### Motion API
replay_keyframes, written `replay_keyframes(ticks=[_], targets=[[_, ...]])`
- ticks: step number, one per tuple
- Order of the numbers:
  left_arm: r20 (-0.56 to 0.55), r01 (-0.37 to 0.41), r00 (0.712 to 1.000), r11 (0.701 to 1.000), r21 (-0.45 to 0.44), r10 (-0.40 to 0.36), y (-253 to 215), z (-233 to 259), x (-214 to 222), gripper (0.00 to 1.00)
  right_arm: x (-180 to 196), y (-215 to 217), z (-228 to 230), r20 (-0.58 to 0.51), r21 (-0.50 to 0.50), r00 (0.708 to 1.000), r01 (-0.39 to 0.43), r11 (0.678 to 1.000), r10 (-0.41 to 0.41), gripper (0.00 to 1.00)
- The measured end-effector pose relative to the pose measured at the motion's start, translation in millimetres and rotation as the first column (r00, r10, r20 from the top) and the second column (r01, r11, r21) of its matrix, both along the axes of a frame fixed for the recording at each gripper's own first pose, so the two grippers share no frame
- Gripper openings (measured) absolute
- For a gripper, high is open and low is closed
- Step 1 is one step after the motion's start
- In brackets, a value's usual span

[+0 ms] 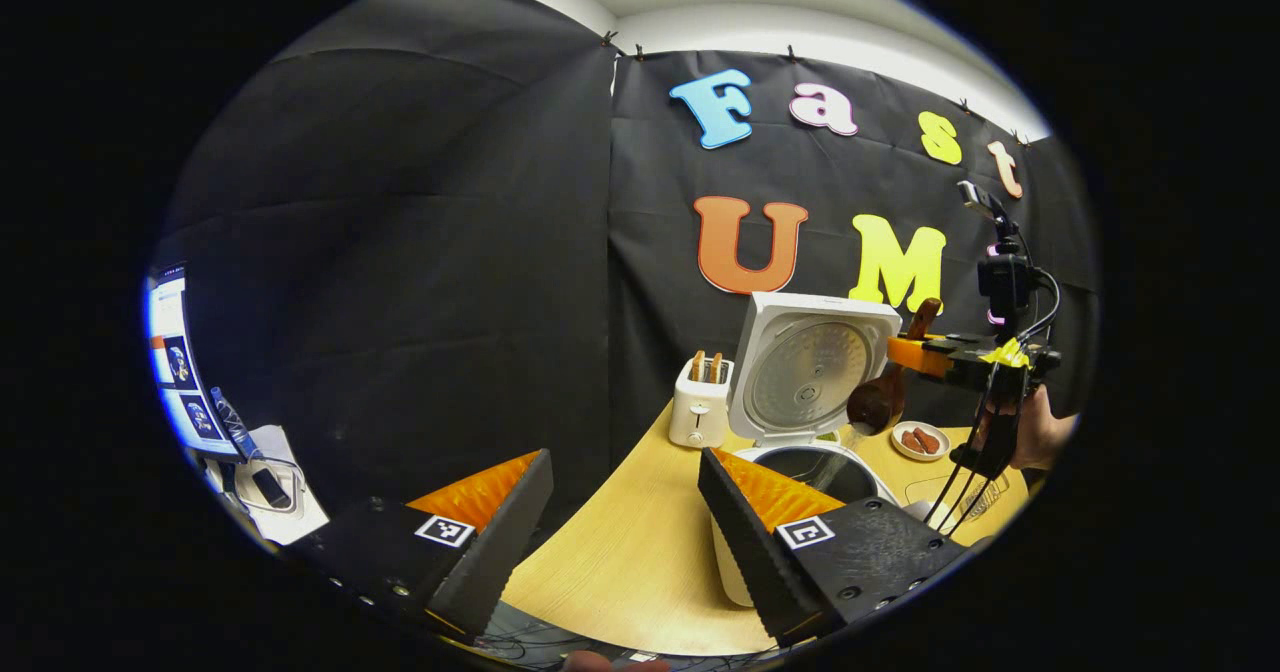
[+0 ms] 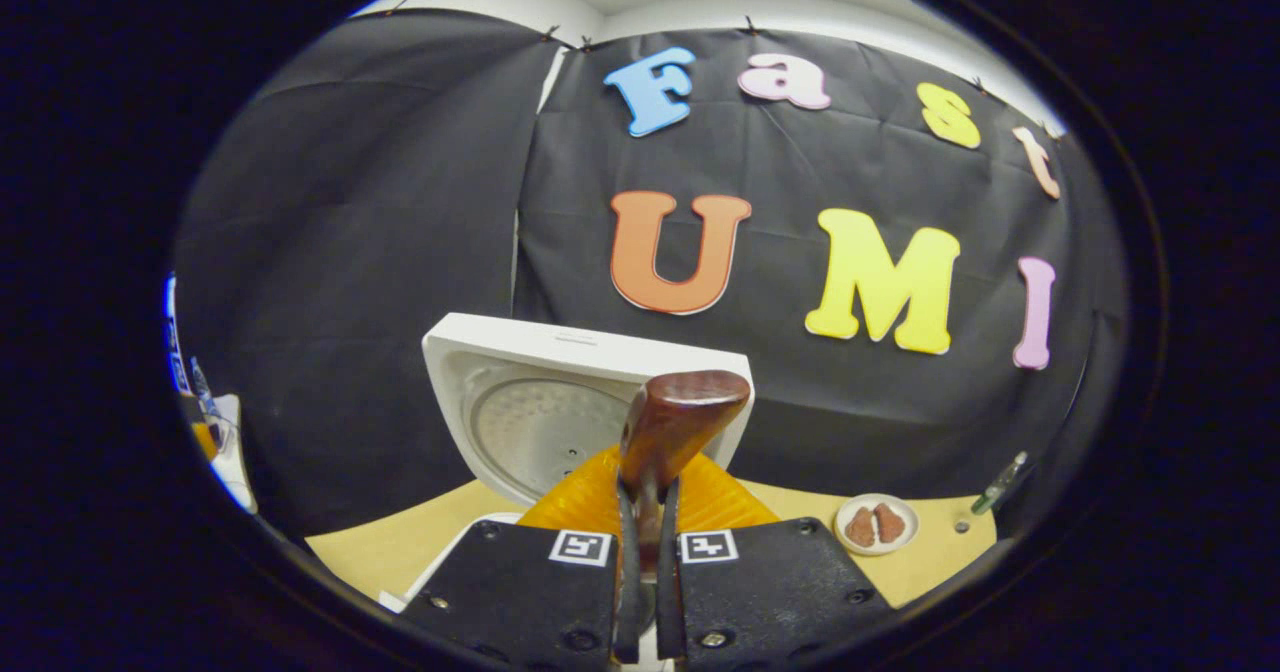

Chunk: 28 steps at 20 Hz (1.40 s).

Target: Close the left gripper, press the button to open the rice cooker; take a wooden spoon from the chopstick holder with the right hand, scoop a spoonful of rice and pour it into the rice cooker, then put the wooden spoon back into the chopstick holder.

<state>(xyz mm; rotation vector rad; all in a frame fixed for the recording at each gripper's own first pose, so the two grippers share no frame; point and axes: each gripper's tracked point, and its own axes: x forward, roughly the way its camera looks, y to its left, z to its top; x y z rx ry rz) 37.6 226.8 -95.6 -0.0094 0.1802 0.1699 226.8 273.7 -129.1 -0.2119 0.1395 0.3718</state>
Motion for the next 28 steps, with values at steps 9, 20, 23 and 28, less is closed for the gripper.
replay_keyframes(ticks=[9,20,23,28], targets=[[0.015,0.005,1.000,1.000,-0.005,-0.005,-10,0,-1,0.94,-15,2,9,0.026,-0.021,0.998,-0.048,0.999,0.049,0.12],[0.043,0.026,0.999,1.000,-0.016,-0.026,-37,13,-2,0.94,-45,-55,45,-0.112,0.237,0.994,0.021,0.971,0.006,0.12],[0.051,0.048,0.998,0.998,-0.028,-0.046,-62,16,-2,0.94,-54,-101,53,-0.143,0.294,0.989,0.081,0.952,-0.041,0.12],[0.044,0.102,0.994,0.994,-0.037,-0.100,-119,21,3,0.94,-75,-195,53,-0.173,0.336,0.974,0.198,0.921,-0.147,0.11]])
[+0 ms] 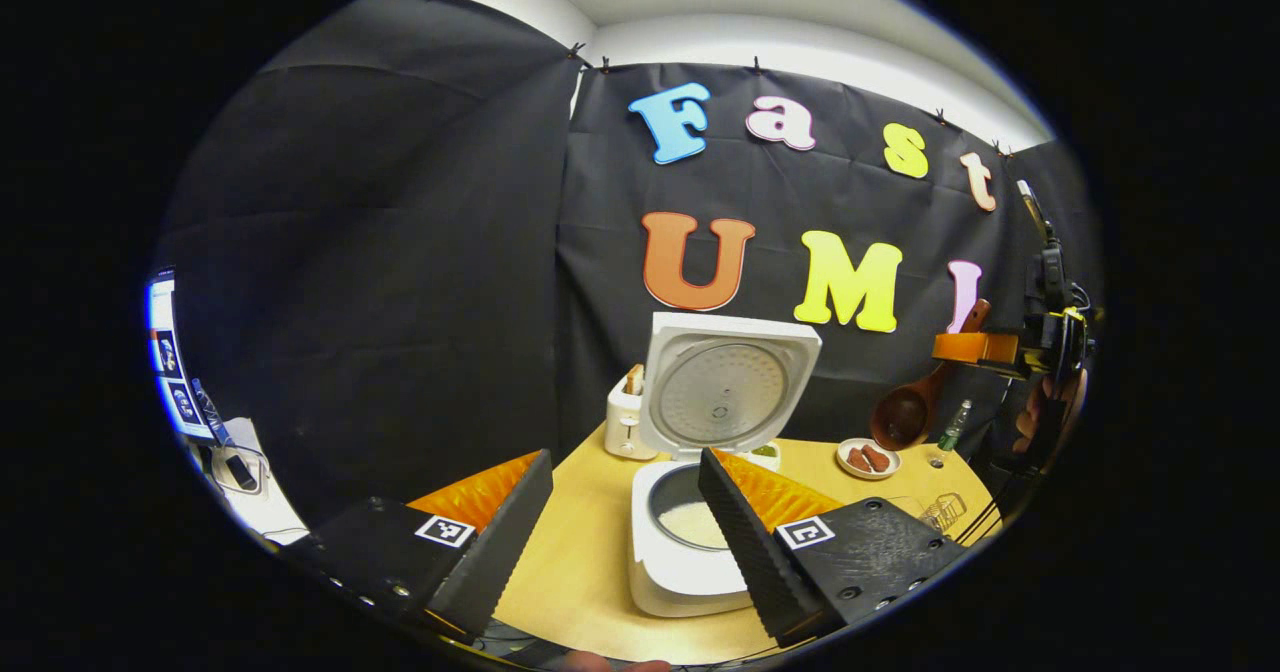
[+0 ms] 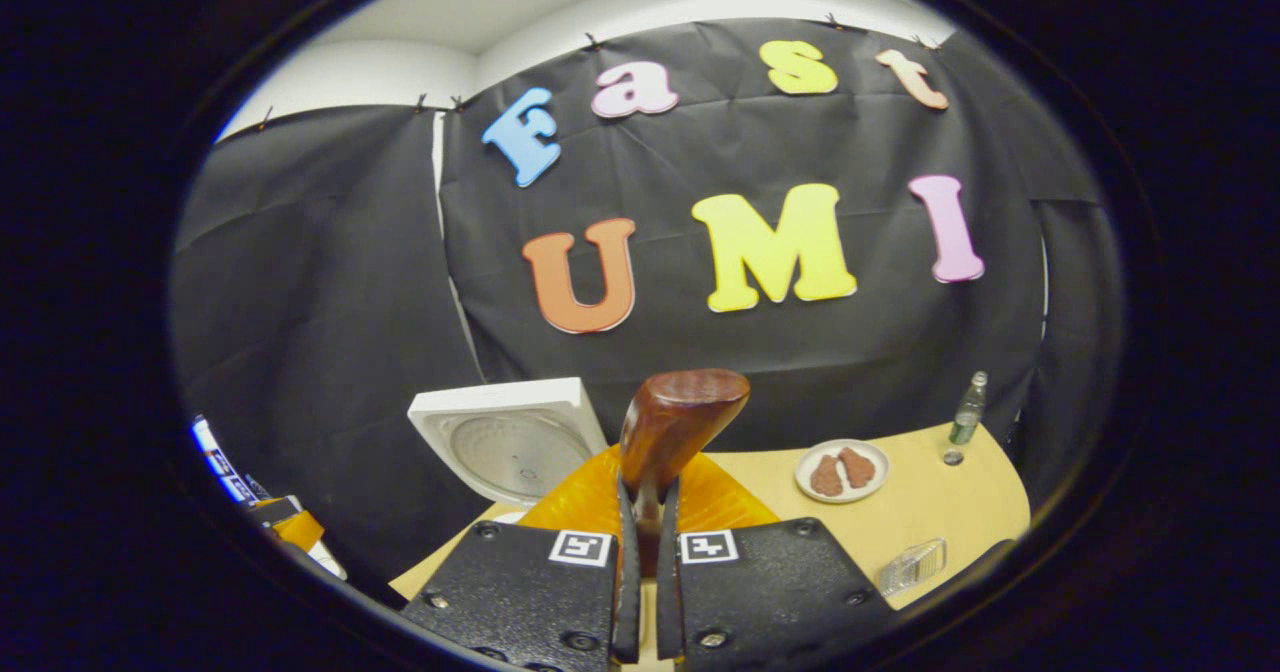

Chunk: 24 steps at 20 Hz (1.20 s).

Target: Close the left gripper, press the button to open the rice cooker; take a wooden spoon from the chopstick holder with the right hand, scoop a spoonful of rice and pour it into the rice cooker, then put the wooden spoon back into the chopstick holder.

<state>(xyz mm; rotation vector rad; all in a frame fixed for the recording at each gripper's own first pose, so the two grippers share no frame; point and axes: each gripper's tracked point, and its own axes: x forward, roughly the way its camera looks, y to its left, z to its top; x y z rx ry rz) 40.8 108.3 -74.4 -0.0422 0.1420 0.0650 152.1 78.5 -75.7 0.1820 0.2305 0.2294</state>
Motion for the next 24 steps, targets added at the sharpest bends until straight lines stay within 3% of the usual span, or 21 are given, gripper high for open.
replay_keyframes(ticks=[8,12,17,24], targets=[[-0.001,0.085,0.996,0.996,0.004,-0.085,-84,6,18,0.94,-30,-167,-20,-0.055,0.029,0.976,0.214,0.976,-0.212,0.12],[-0.012,0.114,0.993,0.993,0.015,-0.114,-116,4,24,0.94,-35,-229,-41,-0.083,0.010,0.954,0.290,0.957,-0.289,0.12],[-0.003,0.108,0.994,0.993,0.042,-0.108,-139,15,37,0.94,-24,-269,-85,-0.136,0.011,0.940,0.318,0.948,-0.314,0.12],[0.023,0.061,0.998,0.994,0.086,-0.063,-142,31,38,0.94,2,-288,-172,-0.231,0.031,0.926,0.315,0.949,-0.300,0.12]])
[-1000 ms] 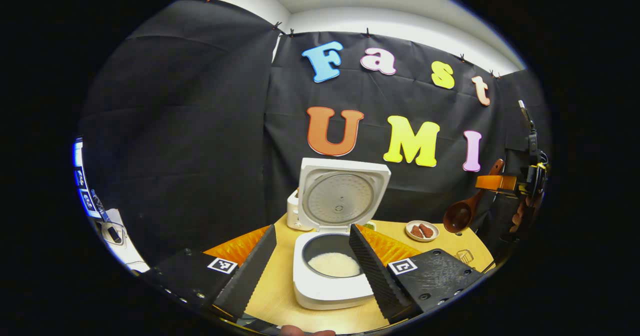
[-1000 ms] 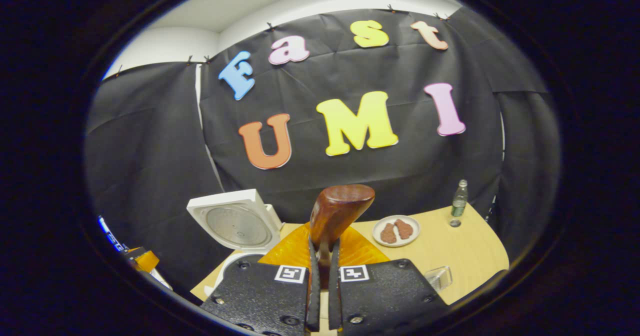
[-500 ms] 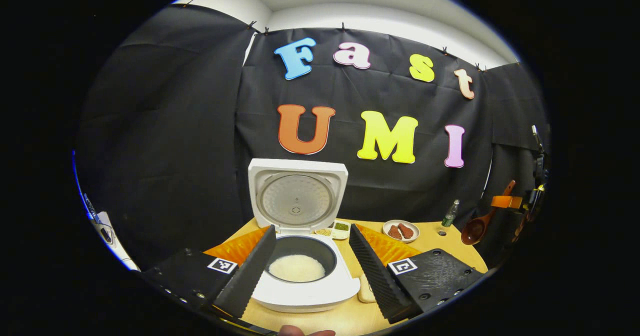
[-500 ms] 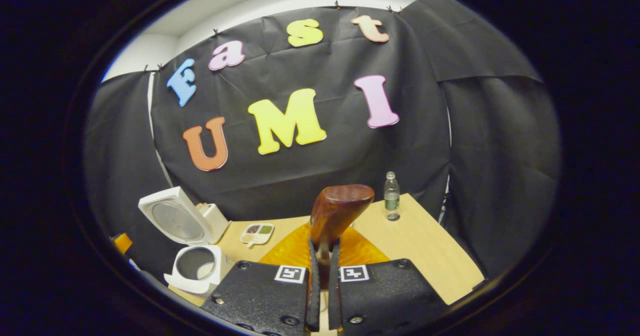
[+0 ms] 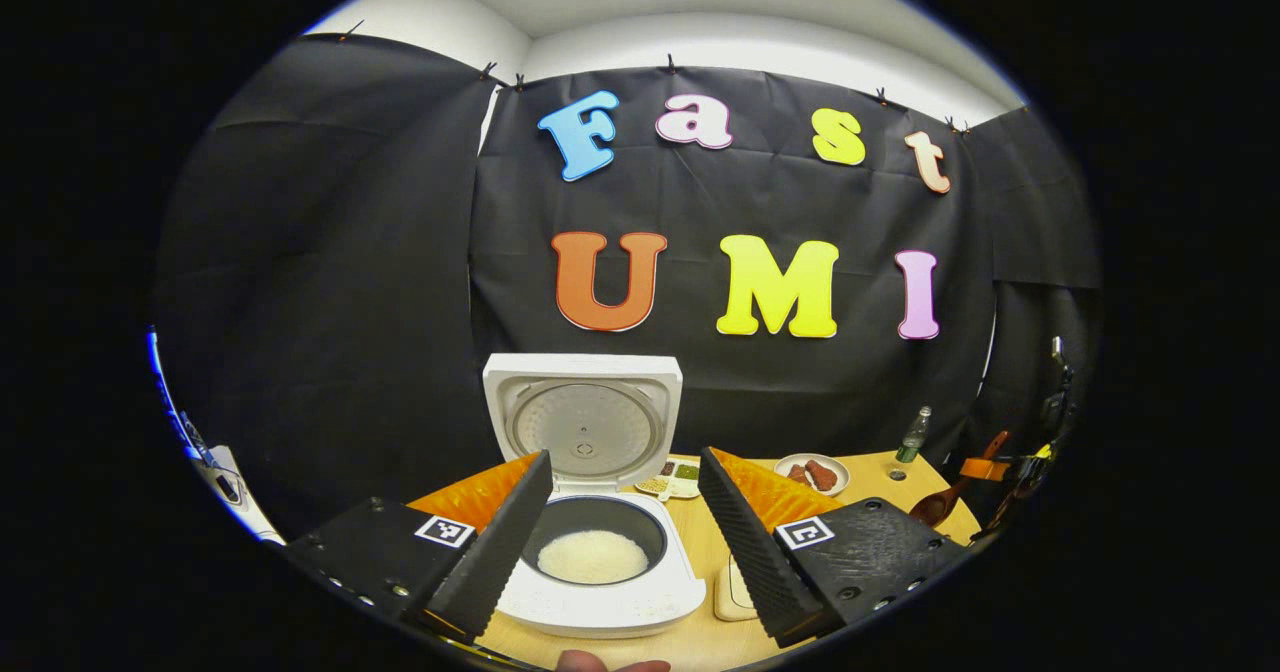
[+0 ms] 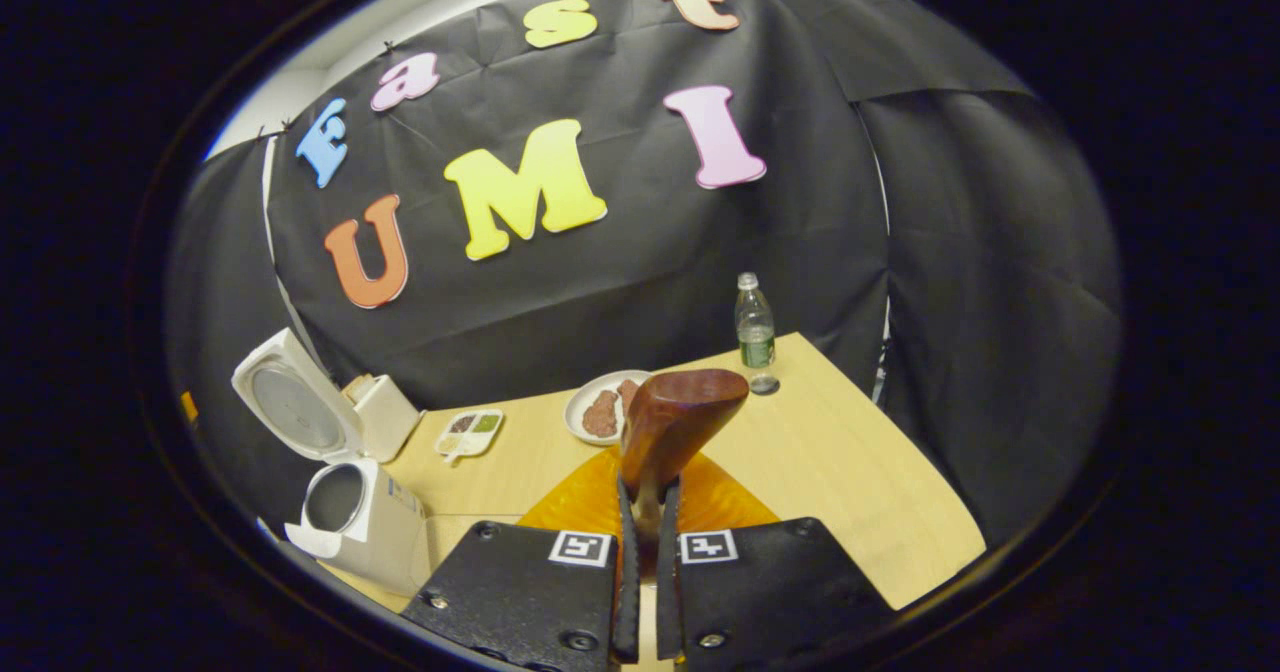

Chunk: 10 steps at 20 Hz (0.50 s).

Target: Close the left gripper, press the button to open the rice cooker; take a wooden spoon from the chopstick holder with the right hand, scoop a spoonful of rice and pour it into the rice cooker, then put the wooden spoon back into the chopstick holder.

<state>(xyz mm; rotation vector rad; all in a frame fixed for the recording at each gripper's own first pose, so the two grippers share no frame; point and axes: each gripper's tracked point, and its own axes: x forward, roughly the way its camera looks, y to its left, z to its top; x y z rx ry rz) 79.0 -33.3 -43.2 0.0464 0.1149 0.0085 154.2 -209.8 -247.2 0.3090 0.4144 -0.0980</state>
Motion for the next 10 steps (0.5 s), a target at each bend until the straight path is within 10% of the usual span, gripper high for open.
replay_keyframes(ticks=[10], targets=[[-0.069,-0.054,0.996,0.998,0.024,0.056,5,-15,4,0.94,26,-5,-93,-0.070,0.058,0.997,0.038,0.998,-0.034,0.12]])
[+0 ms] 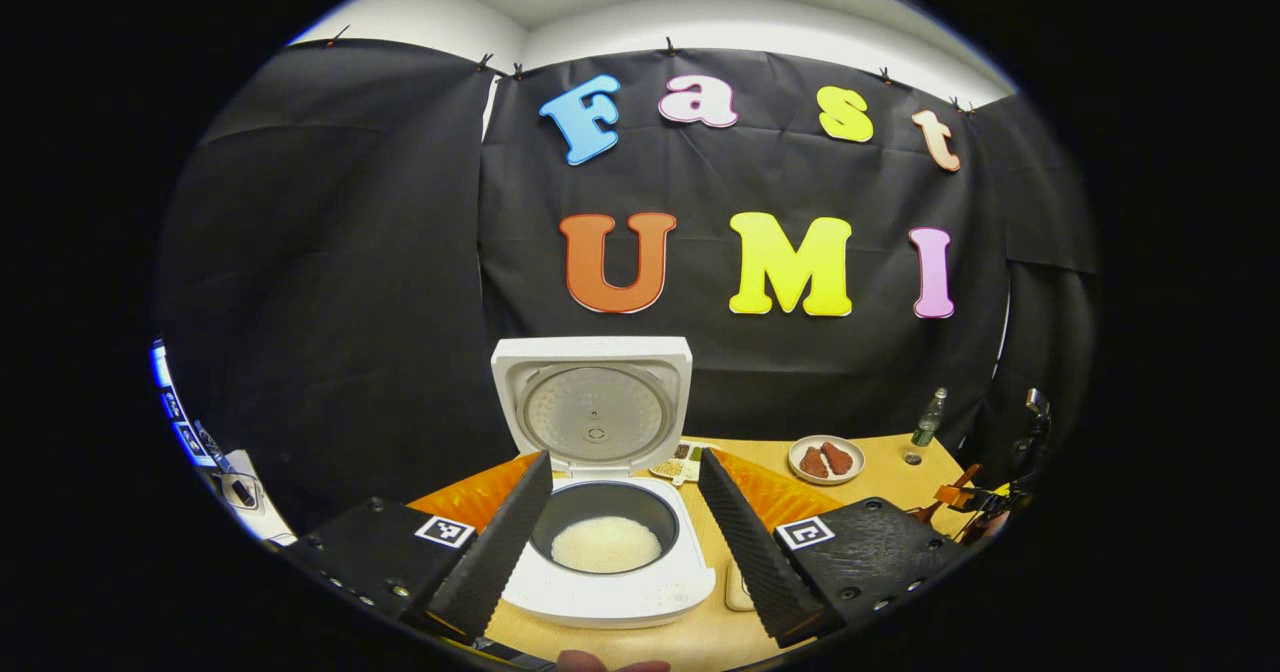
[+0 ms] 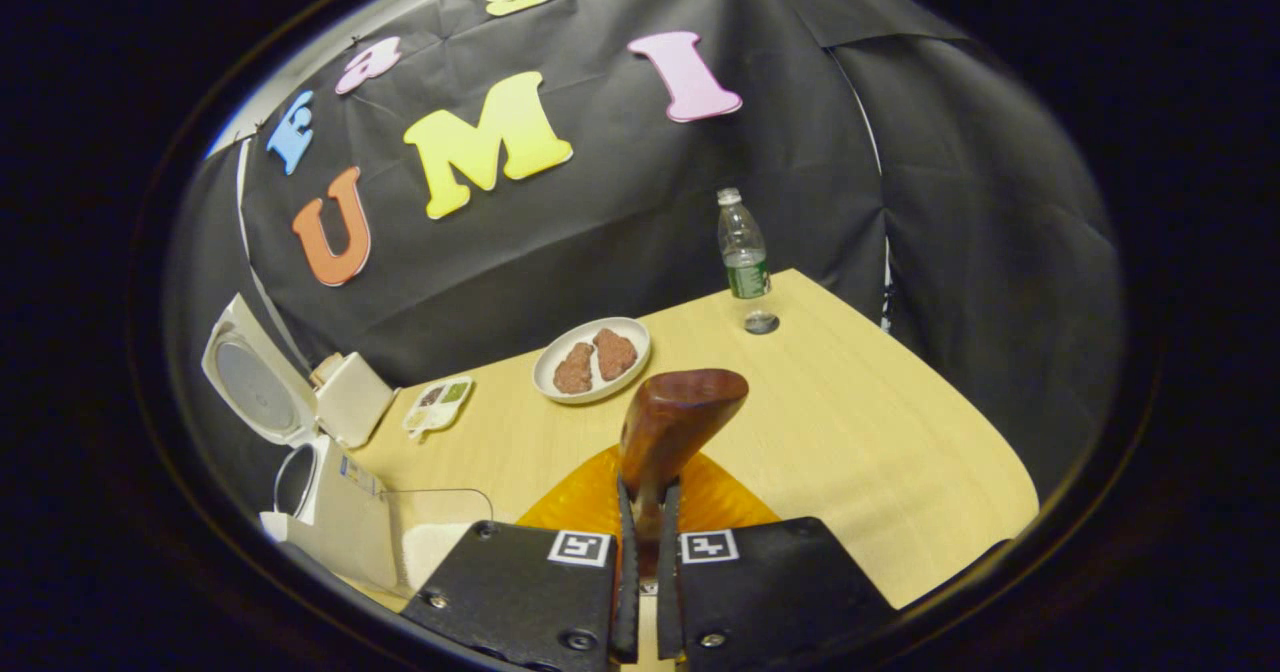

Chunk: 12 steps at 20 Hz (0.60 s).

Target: Close the left gripper, press the button to open the rice cooker; take a wooden spoon from the chopstick holder with the right hand, scoop a spoonful of rice and pour it into the rice cooker, then put the wooden spoon back into the chopstick holder.

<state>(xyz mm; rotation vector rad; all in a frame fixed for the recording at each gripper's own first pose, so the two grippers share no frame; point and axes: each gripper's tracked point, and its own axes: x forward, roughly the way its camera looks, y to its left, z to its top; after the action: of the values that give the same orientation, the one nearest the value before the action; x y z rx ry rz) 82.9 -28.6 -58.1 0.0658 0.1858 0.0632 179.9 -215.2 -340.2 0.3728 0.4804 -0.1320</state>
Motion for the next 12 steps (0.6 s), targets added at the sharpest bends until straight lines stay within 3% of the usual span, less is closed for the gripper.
replay_keyframes(ticks=[9,12], targets=[[-0.014,0.001,1.000,1.000,0.004,-0.001,-4,-9,6,0.94,-3,1,-14,-0.036,0.033,0.999,-0.014,0.999,0.015,0.19],[0.001,0.021,1.000,1.000,-0.007,-0.021,-10,-5,11,0.94,-8,-8,-2,-0.042,-0.024,0.999,-0.003,1.000,0.002,0.41]])
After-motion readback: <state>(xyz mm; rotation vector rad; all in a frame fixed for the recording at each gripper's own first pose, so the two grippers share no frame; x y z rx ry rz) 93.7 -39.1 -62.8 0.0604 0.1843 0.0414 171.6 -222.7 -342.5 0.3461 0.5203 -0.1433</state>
